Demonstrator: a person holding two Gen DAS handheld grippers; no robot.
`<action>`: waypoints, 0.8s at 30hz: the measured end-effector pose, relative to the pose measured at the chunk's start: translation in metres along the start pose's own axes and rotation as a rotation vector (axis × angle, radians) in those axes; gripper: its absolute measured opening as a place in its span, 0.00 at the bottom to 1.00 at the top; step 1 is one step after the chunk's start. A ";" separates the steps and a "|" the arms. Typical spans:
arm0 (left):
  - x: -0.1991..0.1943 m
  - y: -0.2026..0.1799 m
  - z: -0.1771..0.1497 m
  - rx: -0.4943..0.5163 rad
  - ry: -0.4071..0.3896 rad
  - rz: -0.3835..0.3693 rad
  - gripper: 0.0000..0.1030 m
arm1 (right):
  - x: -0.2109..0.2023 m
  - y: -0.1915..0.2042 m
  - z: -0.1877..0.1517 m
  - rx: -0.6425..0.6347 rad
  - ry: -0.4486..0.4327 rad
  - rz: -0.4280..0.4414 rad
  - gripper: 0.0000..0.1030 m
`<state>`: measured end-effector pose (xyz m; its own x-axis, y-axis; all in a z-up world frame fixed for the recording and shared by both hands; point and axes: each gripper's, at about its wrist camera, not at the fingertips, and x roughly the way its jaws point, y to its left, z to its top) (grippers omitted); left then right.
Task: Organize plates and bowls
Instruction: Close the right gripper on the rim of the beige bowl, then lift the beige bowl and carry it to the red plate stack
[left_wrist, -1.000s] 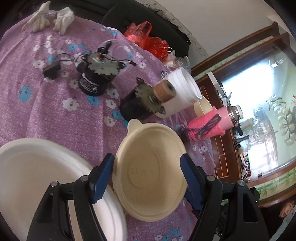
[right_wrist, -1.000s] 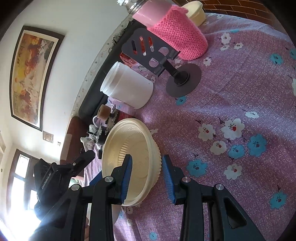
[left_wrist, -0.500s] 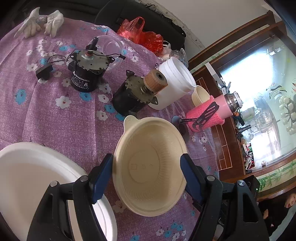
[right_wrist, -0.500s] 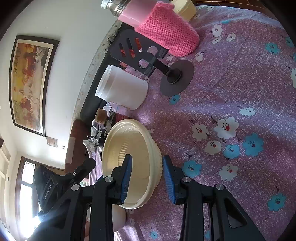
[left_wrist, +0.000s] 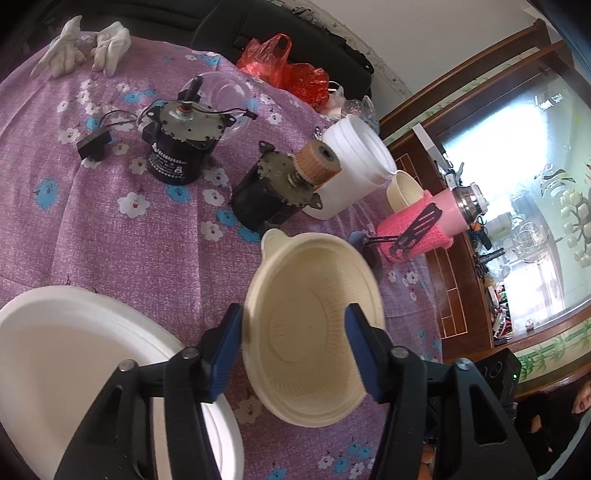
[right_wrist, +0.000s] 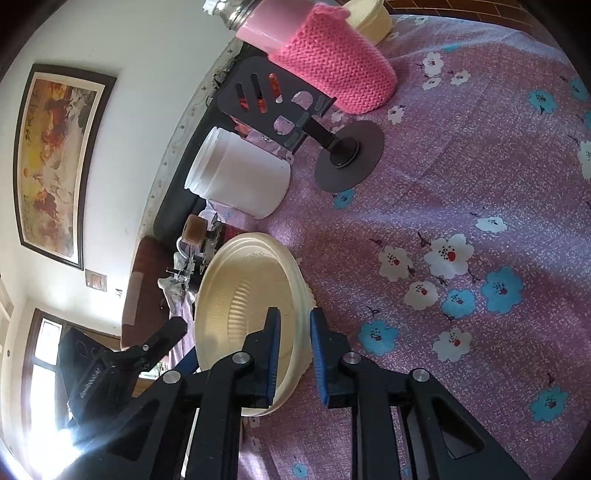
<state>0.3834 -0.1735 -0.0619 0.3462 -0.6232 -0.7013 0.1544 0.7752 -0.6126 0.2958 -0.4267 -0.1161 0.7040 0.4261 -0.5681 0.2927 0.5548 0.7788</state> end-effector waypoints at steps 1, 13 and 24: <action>0.000 0.001 0.000 -0.001 -0.001 0.002 0.45 | 0.000 -0.001 0.000 -0.001 -0.004 -0.008 0.10; 0.000 -0.003 -0.002 0.024 -0.009 0.078 0.18 | -0.005 -0.007 0.002 0.022 -0.018 -0.012 0.09; -0.002 -0.012 -0.008 0.049 -0.024 0.122 0.08 | -0.012 -0.013 0.004 0.052 -0.018 -0.010 0.09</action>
<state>0.3734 -0.1826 -0.0559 0.3868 -0.5216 -0.7605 0.1542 0.8496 -0.5043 0.2857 -0.4415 -0.1181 0.7124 0.4075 -0.5714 0.3327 0.5208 0.7862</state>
